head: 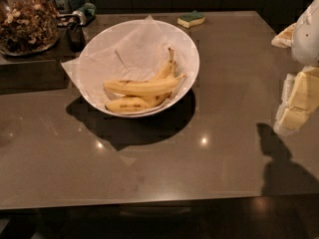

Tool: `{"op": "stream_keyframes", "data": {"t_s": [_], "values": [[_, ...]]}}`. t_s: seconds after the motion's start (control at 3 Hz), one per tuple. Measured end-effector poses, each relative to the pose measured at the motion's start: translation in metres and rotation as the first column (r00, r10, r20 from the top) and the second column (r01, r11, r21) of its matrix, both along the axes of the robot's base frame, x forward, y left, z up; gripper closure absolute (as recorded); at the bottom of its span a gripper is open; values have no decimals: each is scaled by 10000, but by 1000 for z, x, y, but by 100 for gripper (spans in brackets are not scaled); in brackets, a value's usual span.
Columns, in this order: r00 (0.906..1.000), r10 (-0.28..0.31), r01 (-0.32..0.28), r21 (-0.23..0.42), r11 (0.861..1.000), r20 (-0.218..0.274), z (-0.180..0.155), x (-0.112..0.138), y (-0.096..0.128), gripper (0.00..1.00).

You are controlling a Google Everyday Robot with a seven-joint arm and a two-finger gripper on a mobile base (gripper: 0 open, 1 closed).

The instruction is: Pick banana from white bowl

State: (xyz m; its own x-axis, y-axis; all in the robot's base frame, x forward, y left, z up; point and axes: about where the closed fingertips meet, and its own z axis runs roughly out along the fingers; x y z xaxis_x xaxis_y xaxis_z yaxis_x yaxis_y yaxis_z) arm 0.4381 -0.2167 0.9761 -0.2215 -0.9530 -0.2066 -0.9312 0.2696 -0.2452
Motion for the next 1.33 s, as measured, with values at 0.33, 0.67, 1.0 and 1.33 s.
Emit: {"op": "stream_keyframes", "data": {"t_s": [0.33,0.67,1.0,1.33], "values": [[10000,1,-1,1,10000,1,0,0,0,0],[9994,307,-314,402,9987,179,1,9,11,0],[9928,1095,-1149,1244,9856,490,7,35,38,0],[9769,1909,-2075,2146,9544,956,25,65,73,0]]}}
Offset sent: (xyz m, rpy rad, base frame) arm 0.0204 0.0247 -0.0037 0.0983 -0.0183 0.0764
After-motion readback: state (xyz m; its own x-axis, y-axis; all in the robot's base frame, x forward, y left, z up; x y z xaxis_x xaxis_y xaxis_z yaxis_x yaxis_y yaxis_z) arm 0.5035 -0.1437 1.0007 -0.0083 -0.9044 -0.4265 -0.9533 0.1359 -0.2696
